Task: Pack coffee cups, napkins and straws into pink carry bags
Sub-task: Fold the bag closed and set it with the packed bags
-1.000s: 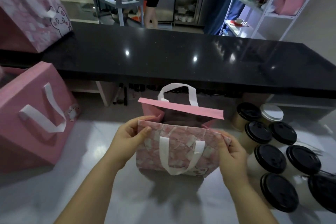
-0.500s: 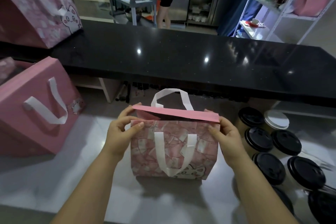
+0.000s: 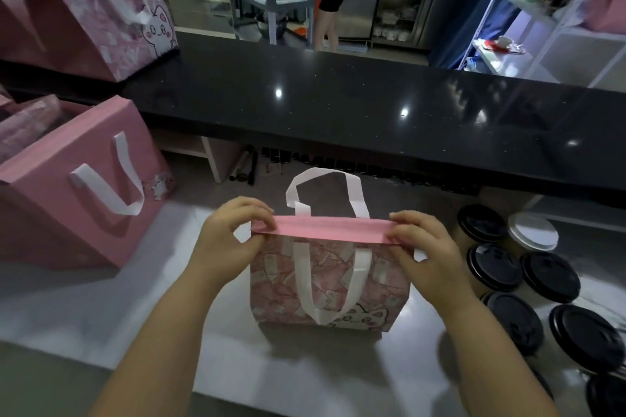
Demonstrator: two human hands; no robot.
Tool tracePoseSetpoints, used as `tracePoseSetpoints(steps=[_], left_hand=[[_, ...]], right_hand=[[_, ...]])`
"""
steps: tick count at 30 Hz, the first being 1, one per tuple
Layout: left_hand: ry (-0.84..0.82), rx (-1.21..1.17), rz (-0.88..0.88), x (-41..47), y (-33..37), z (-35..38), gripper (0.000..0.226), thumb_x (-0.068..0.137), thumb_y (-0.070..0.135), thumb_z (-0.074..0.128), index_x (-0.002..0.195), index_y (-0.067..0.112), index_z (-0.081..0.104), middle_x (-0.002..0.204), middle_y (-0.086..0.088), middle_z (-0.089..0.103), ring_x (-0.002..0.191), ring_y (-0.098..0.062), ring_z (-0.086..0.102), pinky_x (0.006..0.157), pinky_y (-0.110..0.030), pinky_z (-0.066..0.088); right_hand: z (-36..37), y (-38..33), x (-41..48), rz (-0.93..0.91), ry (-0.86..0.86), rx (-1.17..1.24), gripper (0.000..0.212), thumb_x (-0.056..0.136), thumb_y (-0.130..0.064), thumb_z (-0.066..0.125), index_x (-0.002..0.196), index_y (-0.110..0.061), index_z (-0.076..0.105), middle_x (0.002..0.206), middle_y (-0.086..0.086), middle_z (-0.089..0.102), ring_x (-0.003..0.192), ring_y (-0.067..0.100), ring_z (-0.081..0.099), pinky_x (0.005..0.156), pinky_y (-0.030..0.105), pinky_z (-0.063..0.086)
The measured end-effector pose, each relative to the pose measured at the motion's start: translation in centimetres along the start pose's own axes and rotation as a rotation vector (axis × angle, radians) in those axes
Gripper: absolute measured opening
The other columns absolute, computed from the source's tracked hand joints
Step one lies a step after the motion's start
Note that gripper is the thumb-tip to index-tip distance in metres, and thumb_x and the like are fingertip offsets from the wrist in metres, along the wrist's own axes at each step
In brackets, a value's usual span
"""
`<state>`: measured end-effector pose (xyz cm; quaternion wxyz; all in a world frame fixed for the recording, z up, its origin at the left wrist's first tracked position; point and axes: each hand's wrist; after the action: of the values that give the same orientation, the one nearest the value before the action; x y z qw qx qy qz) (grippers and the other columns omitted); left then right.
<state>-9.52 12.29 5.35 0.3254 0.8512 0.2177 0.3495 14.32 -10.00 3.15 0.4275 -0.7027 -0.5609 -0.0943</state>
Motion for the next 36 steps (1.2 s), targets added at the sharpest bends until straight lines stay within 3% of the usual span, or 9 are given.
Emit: tracePoseSetpoints(steps=[2,5,9,12,21,25,28,32,36], left_hand=[[-0.022,0.149,0.107,-0.4,0.4,-0.7,0.014,0.076,0.027,0.077,0.09,0.029,0.073,0.104,0.017,0.066,0.102,-0.004,0.058,0.089,-0.031,0.047],[0.044,0.32,0.164,-0.5,1.7,0.0,0.021,0.076,0.045,0.076,0.087,0.027,0.075,0.099,0.016,0.069,0.098,-0.011,0.061,0.088,-0.041,0.041],[-0.024,0.45,0.173,0.9,5.0,4.0,0.028,0.075,0.034,0.08,0.101,0.027,0.072,0.093,0.013,0.07,0.09,-0.016,0.063,0.084,-0.039,0.036],[-0.071,0.506,0.186,1.2,6.0,6.2,0.012,0.082,0.03,0.071,0.094,0.03,0.073,0.09,0.011,0.07,0.089,-0.018,0.061,0.083,-0.041,0.036],[0.035,0.542,0.099,-0.6,4.0,4.9,0.004,0.084,0.026,0.074,0.085,0.025,0.07,0.083,0.011,0.068,0.08,-0.019,0.061,0.081,-0.038,0.031],[0.041,0.567,0.035,-1.2,3.6,4.3,0.007,0.085,0.025,0.072,0.082,0.019,0.069,0.08,0.007,0.067,0.079,-0.022,0.06,0.08,-0.039,0.034],[0.046,0.561,0.048,-1.1,3.4,3.2,0.006,0.084,0.024,0.074,0.081,0.019,0.071,0.078,0.008,0.067,0.077,-0.02,0.06,0.08,-0.039,0.034],[0.013,0.463,-0.04,-2.0,1.8,0.7,0.011,0.083,0.007,0.073,0.087,0.016,0.073,0.082,0.005,0.07,0.078,-0.024,0.063,0.078,-0.041,0.043],[0.126,0.433,-0.105,-1.8,2.0,0.6,0.02,0.079,-0.004,0.068,0.085,0.014,0.074,0.08,0.003,0.071,0.077,-0.026,0.062,0.083,-0.044,0.044]], right_hand=[[-0.6,-0.2,0.0,-0.04,-0.029,-0.113,0.024,0.076,-0.023,0.081,0.097,-0.011,0.074,0.119,-0.001,0.064,0.111,0.019,0.057,0.096,0.038,0.047],[-0.8,-1.6,0.7,-0.102,0.029,-0.299,0.025,0.081,-0.033,0.075,0.09,-0.01,0.076,0.107,0.002,0.072,0.102,0.027,0.062,0.091,0.047,0.046],[1.5,-5.4,3.0,-0.009,-0.15,-0.351,0.029,0.077,-0.026,0.079,0.103,-0.014,0.072,0.098,0.0,0.071,0.093,0.028,0.063,0.084,0.043,0.043],[3.2,-6.6,3.6,0.061,-0.301,-0.395,0.017,0.085,-0.022,0.066,0.102,-0.017,0.068,0.096,-0.001,0.065,0.091,0.026,0.057,0.081,0.039,0.039],[1.4,-5.3,3.8,0.284,-0.313,-0.323,0.008,0.087,-0.016,0.065,0.087,-0.024,0.067,0.084,-0.009,0.064,0.081,0.017,0.052,0.072,0.032,0.036],[1.4,-5.5,4.2,0.173,-0.357,-0.37,0.015,0.084,-0.005,0.059,0.084,-0.017,0.066,0.083,-0.003,0.065,0.083,0.023,0.057,0.069,0.033,0.033],[0.9,-5.0,4.1,0.152,-0.316,-0.337,0.01,0.087,-0.012,0.063,0.086,-0.019,0.071,0.083,-0.006,0.068,0.082,0.02,0.059,0.073,0.033,0.035],[-1.0,-2.7,3.2,0.349,-0.267,-0.214,0.009,0.086,-0.018,0.067,0.083,-0.026,0.068,0.079,-0.015,0.062,0.08,0.012,0.055,0.076,0.033,0.045],[-0.3,-2.7,3.7,0.259,-0.202,-0.217,0.012,0.086,-0.012,0.067,0.078,-0.022,0.068,0.073,-0.014,0.057,0.072,0.009,0.049,0.074,0.032,0.043]])
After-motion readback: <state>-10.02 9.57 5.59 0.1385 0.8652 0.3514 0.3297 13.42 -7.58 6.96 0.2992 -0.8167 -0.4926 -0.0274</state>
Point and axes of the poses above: each hand's wrist, its own x-axis towards the middle knuckle, its own z-axis out of the palm, y = z × x
